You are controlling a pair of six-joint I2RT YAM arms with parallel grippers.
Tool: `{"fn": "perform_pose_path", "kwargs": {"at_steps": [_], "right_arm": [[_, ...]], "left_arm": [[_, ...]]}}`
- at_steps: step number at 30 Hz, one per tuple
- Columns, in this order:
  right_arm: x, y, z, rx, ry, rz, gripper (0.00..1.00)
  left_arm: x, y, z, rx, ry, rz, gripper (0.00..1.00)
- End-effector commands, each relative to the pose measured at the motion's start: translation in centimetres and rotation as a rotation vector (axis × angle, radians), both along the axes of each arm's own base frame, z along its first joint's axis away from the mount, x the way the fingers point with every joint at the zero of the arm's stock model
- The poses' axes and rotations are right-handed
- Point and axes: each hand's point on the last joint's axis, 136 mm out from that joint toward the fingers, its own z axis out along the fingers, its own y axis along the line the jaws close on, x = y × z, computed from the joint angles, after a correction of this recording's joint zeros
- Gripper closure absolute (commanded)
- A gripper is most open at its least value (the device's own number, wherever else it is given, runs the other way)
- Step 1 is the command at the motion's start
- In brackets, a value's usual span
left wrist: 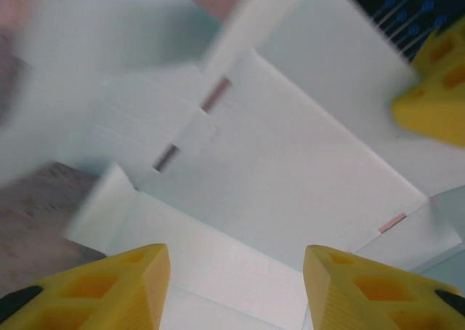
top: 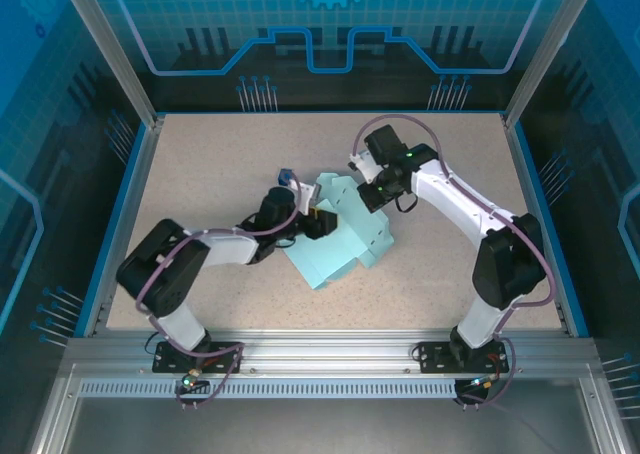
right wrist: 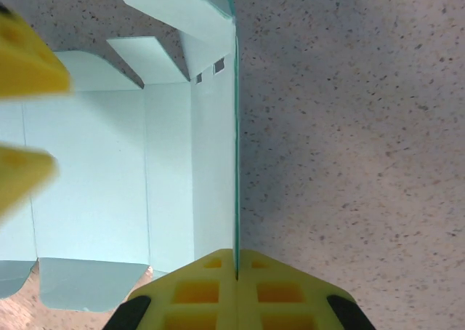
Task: Fold the paper box
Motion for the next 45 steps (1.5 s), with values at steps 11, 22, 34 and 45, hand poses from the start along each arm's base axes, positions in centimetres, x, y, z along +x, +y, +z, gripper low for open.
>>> {"fn": "perform_pose_path", "kwargs": {"at_steps": [11,22,34,45], "right_arm": [[0.0,-1.2,1.1,0.032,-0.007,0.18,1.0],[0.0,-1.0,0.1,0.078,0.05,0.174,1.0],[0.6,-1.0,0.1,0.095,0.053,0.156,1.0],[1.3,-1.0,-0.4,0.127,0.048,0.106,1.0]], "left_arm": [[0.1,1.4,3.2,0.1,0.05,-0.11,0.47],[1.7,-1.2,-1.6,0.256,0.014,-0.134,0.43],[1.9,-2.3,-4.3,0.297,0.049,-0.166,0.46],[-2.4,-5.5,-3.7,0.139,0.101,-0.306,0.54]]}}
